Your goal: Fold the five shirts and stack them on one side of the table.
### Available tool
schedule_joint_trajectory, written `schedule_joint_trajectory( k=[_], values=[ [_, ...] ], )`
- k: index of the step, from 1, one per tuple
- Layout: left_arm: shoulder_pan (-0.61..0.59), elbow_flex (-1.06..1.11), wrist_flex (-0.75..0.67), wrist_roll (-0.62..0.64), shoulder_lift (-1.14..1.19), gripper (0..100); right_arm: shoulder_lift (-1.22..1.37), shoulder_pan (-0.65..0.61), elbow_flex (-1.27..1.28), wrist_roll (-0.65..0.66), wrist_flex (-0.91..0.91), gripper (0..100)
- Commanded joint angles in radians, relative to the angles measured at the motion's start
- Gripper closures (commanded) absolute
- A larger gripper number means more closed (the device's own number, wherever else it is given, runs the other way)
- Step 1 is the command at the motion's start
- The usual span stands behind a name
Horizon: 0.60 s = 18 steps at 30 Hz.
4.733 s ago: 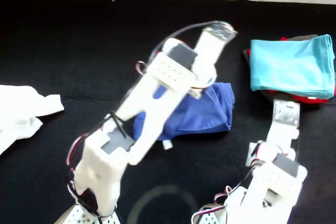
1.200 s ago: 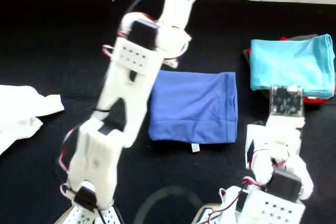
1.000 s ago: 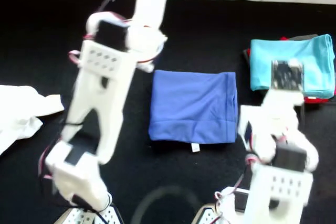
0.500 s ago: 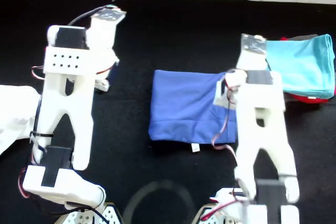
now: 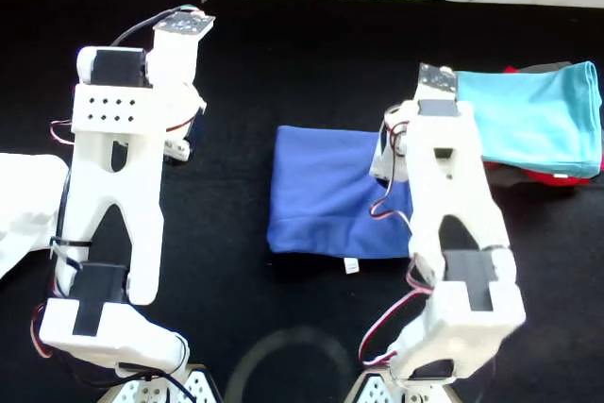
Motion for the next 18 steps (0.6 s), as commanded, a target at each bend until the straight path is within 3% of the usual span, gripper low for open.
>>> schedule_joint_trajectory(
  k=[1, 5, 9, 11, 16, 18],
  values=[
    [-0.01, -0.008, -0.012, -0.006, -0.056, 99, 0.061, 0.012, -0.047, -0.006, -0.056, 65.9],
    [-0.041, -0.01, -0.014, -0.006, -0.053, 99, 0.131, 0.008, -0.048, -0.003, -0.068, 68.9],
    [-0.108, -0.008, -0.041, -0.006, -0.054, 99, 0.173, 0.015, -0.048, -0.003, -0.068, 99.8],
    [-0.131, -0.01, -0.041, -0.006, -0.054, 99, 0.18, 0.015, -0.048, -0.003, -0.068, 95.9],
    [-0.162, -0.004, -0.04, -0.006, -0.056, 99, 0.18, 0.044, -0.111, 0.003, -0.058, 99.2],
    [-0.168, -0.004, -0.038, -0.006, -0.054, 99, 0.171, 0.07, -0.174, 0.066, -0.021, 99.3]
  ],
)
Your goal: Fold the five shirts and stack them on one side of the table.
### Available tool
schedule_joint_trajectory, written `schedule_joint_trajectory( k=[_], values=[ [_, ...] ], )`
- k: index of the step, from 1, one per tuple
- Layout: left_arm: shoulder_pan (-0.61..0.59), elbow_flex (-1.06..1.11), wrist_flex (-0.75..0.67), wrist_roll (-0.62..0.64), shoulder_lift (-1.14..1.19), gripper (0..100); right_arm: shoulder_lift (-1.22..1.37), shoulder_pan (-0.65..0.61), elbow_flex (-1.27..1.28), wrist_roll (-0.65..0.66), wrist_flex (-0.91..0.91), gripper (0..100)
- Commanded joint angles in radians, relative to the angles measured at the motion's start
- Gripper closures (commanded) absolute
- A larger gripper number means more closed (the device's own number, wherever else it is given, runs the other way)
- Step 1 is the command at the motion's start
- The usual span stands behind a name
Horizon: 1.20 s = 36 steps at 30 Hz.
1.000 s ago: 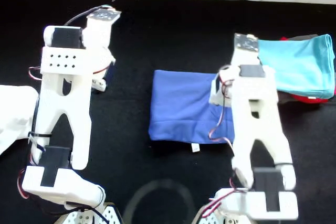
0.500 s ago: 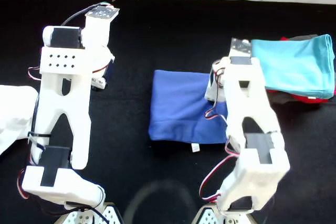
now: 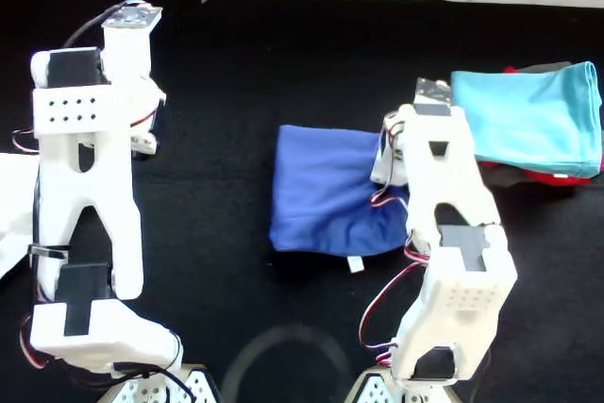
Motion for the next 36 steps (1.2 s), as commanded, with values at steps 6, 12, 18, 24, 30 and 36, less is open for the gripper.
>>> schedule_joint_trajectory(
  k=[6, 12, 18, 24, 30, 36],
  values=[
    [-0.025, -0.007, -0.012, -0.006, -0.045, 99, -0.101, 0.09, -0.354, 0.227, 0.185, 99.3],
    [-0.024, -0.005, -0.06, -0.006, -0.045, 99, -0.116, 0.093, -0.696, 0.381, 0.364, 99.3],
    [-0.024, 0.002, -0.066, -0.006, -0.045, 99, -0.113, 0.136, -0.981, 0.473, 0.406, 99.3],
    [-0.024, 0.076, -0.089, -0.006, -0.047, 99, -0.113, 0.254, -1.066, 0.594, 0.401, 99.3],
    [-0.024, 0.124, -0.144, -0.006, -0.054, 99, -0.074, 0.392, -1.04, 0.724, 0.386, 99.3],
    [-0.022, 0.12, -0.149, -0.006, -0.056, 99, 0.127, 0.519, -1.033, 0.819, 0.237, 99.3]
  ],
)
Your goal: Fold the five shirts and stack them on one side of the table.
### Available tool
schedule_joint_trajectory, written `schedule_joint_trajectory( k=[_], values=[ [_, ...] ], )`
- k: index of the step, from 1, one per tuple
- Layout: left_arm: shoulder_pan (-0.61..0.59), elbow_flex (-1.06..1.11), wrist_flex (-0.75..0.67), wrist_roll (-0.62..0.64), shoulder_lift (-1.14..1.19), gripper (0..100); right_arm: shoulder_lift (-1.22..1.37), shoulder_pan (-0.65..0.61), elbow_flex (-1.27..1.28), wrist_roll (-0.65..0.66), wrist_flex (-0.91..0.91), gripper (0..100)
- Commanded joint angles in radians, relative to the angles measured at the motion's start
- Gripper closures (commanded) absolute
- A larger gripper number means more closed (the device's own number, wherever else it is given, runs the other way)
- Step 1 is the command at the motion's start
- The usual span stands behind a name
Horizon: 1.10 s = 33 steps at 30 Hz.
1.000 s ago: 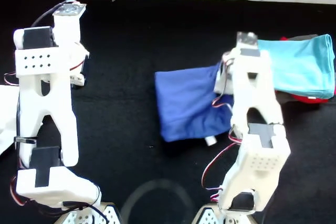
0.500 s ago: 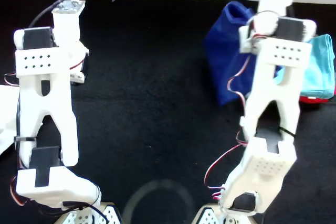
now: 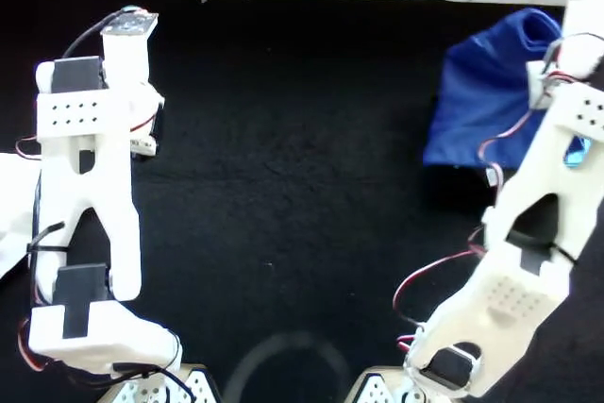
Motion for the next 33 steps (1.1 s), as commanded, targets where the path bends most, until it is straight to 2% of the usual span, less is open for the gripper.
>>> schedule_joint_trajectory(
  k=[1, 6, 10, 12, 15, 17, 20, 26, 28, 30, 31, 33],
  values=[
    [-0.004, -0.005, -0.009, -0.006, -0.05, 99, 0.093, 0.071, -0.021, 0.049, -0.114, 99.3],
    [-0.004, -0.004, -0.005, -0.006, -0.05, 99, 0.214, 0.09, -0.022, 0.114, -0.271, 99.3],
    [-0.008, 0.001, -0.003, -0.006, -0.05, 99, 0.257, 0.099, -0.022, 0.114, -0.372, 98.9],
    [-0.012, 0.002, -0.003, -0.006, -0.05, 99, 0.26, 0.102, -0.022, 0.11, -0.371, 93.7],
    [-0.012, 0.002, -0.003, -0.006, -0.05, 99, 0.259, 0.113, -0.022, 0.109, -0.369, 79.0],
    [-0.012, -0.004, -0.002, -0.006, -0.051, 99, 0.255, 0.13, -0.024, 0.109, -0.369, 75.5],
    [-0.01, -0.007, -0.002, -0.006, -0.054, 99, 0.259, 0.153, -0.091, 0.057, -0.369, 76.5],
    [-0.01, -0.005, -0.003, -0.006, -0.131, 99, 0.259, 0.157, -0.285, -0.204, -0.369, 77.1],
    [-0.022, -0.005, -0.003, -0.006, -0.176, 99, 0.259, 0.134, -0.34, -0.255, -0.369, 83.0],
    [-0.045, -0.002, -0.003, -0.006, -0.222, 99, 0.259, 0.108, -0.378, -0.267, -0.369, 96.4],
    [-0.062, 0.002, -0.003, -0.006, -0.245, 99, 0.259, 0.093, -0.389, -0.259, -0.367, 99.8],
    [-0.11, 0.008, -0.003, -0.006, -0.277, 99, 0.259, 0.064, -0.409, -0.253, -0.318, 97.0]
  ],
)
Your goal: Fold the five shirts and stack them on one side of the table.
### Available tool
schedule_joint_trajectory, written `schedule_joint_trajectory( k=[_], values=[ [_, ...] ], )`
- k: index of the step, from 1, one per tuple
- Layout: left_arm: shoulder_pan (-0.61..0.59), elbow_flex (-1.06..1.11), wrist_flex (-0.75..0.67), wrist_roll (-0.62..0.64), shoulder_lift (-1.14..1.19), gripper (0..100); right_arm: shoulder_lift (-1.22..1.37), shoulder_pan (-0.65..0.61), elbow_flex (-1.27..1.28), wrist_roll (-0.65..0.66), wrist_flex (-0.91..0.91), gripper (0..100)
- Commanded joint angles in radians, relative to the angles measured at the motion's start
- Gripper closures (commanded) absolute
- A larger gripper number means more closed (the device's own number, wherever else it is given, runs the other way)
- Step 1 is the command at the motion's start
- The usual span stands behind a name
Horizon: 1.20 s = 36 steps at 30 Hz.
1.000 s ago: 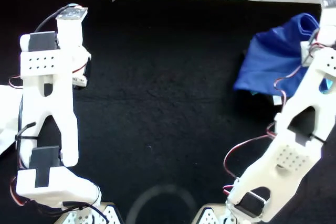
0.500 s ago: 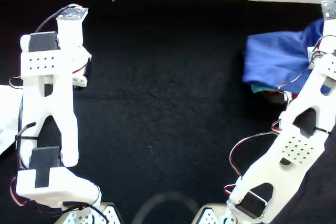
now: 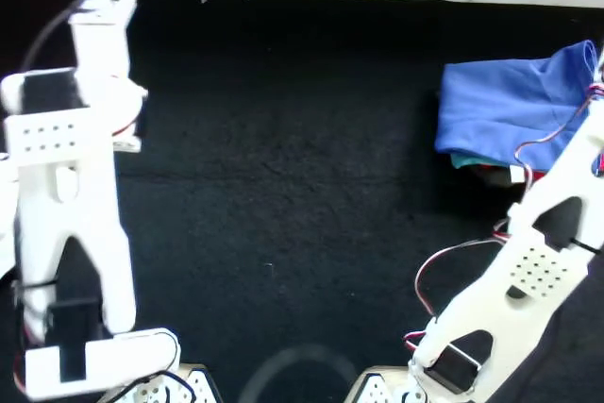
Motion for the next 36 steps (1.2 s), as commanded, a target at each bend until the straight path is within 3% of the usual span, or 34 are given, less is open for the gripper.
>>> schedule_joint_trajectory(
  k=[1, 6, 11, 13, 17, 21, 26, 36],
  values=[
    [-0.084, 0.016, -0.006, -0.006, -0.09, 99, -0.013, -0.061, -0.084, -0.008, 0.064, 97.8],
    [-0.254, 0.082, -0.003, -0.02, -0.097, 98, -0.012, -0.097, -0.225, -0.006, 0.286, 98.8],
    [-0.4, 0.17, -0.026, -0.133, -0.096, 86, -0.012, -0.105, -0.334, -0.005, 0.483, 97.8],
    [-0.467, 0.193, -0.06, -0.166, -0.096, 85, -0.013, -0.117, -0.363, -0.005, 0.552, 93.1],
    [-0.561, 0.269, -0.181, -0.247, -0.096, 85, -0.015, -0.128, -0.387, -0.005, 0.595, 84.5],
    [-0.573, 0.384, -0.351, -0.308, -0.096, 85, -0.053, -0.128, -0.377, -0.008, 0.596, 84.2],
    [-0.601, 0.466, -0.539, -0.318, -0.096, 85, -0.229, -0.133, -0.216, -0.008, 0.596, 84.2],
    [-0.639, 0.7, -0.842, -0.45, -0.094, 85, -0.734, -0.234, 0.478, -0.006, 0.591, 84.2]
  ],
)
